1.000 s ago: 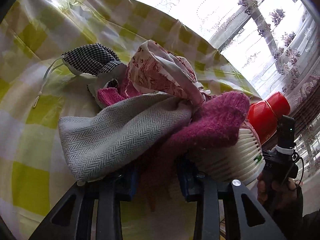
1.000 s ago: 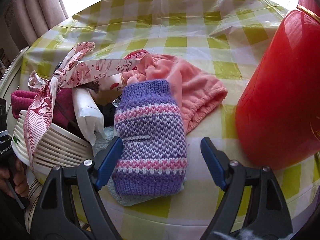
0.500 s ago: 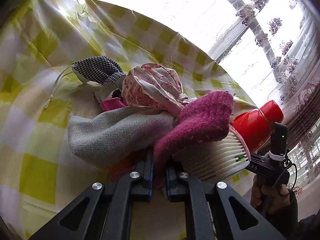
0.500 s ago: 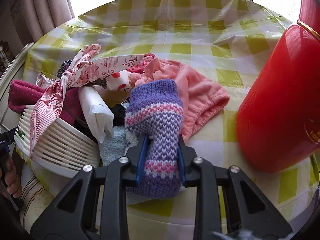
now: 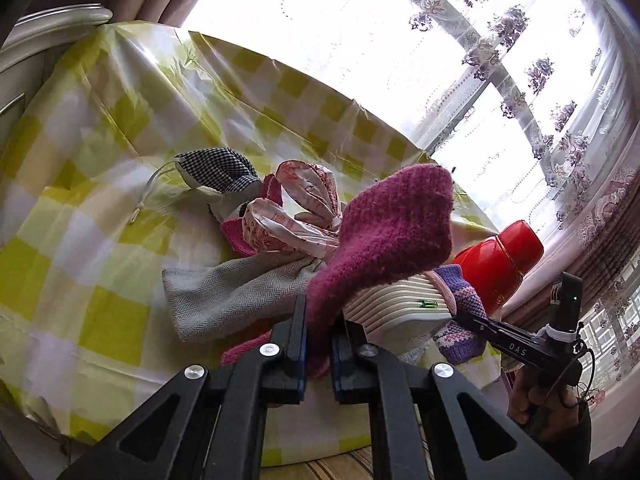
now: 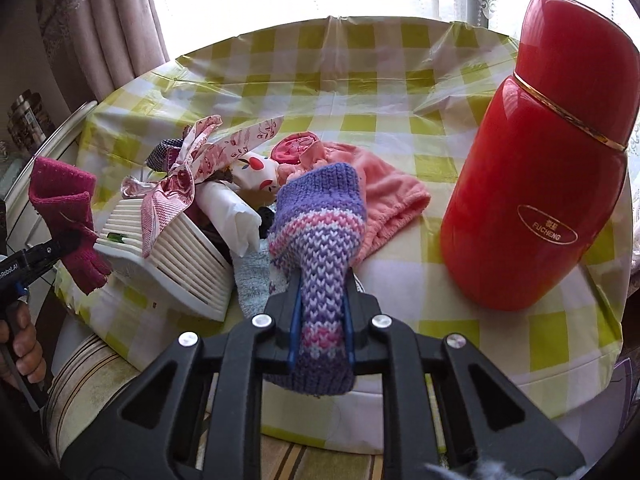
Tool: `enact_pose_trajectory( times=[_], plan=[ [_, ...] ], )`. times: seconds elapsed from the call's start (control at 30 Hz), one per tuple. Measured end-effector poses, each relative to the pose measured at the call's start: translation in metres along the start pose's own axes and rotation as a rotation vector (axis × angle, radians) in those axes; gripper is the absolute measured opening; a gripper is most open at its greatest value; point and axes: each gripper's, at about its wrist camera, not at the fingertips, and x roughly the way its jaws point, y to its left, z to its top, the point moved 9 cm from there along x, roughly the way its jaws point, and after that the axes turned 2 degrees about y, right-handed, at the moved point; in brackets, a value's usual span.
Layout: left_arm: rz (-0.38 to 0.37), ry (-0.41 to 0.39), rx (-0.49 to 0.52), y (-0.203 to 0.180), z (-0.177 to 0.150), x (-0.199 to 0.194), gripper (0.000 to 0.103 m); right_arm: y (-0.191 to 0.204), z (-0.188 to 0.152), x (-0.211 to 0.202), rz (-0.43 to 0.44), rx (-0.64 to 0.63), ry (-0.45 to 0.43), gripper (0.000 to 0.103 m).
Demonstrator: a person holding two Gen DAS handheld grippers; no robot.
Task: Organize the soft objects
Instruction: 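Grasp the magenta sock with the left tool while the right tool grasps the purple mitten, then lower the sock and mitten into the white box and open both tools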
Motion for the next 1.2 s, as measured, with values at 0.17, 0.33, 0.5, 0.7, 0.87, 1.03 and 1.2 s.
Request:
enact_pose_trajectory(
  times=[0.17, 0.33, 0.5, 0.7, 0.87, 1.03, 1.2],
  plan=[
    [0.005, -0.022, 0.017, -0.012, -0.002, -0.021, 0.009, -0.006, -0.009, -0.022, 0.005, 0.012, -0.020, 0.020],
    [-0.001, -0.044, 0.045, -0.032, -0.006, -0.037, 0.009, -0.015, -0.022, -0.046, -0.003, 0.024, -0.035, 0.020],
    [-0.040, -0.051, 0.075, -0.059, -0.014, -0.048, 0.009, -0.038, -0.035, -0.073, -0.032, 0.059, -0.056, 0.020],
    [-0.109, -0.023, 0.123, -0.101, -0.029, -0.045, 0.009, -0.074, -0.049, -0.104, -0.086, 0.112, -0.079, 0.020],
    [-0.170, 0.020, 0.167, -0.140, -0.045, -0.034, 0.009, -0.106, -0.062, -0.130, -0.148, 0.151, -0.098, 0.020],
    [-0.231, 0.073, 0.212, -0.182, -0.064, -0.017, 0.009, -0.136, -0.073, -0.150, -0.200, 0.193, -0.109, 0.020],
    [-0.289, 0.121, 0.269, -0.227, -0.082, -0.004, 0.009, -0.165, -0.087, -0.169, -0.257, 0.236, -0.116, 0.020]
  ],
)
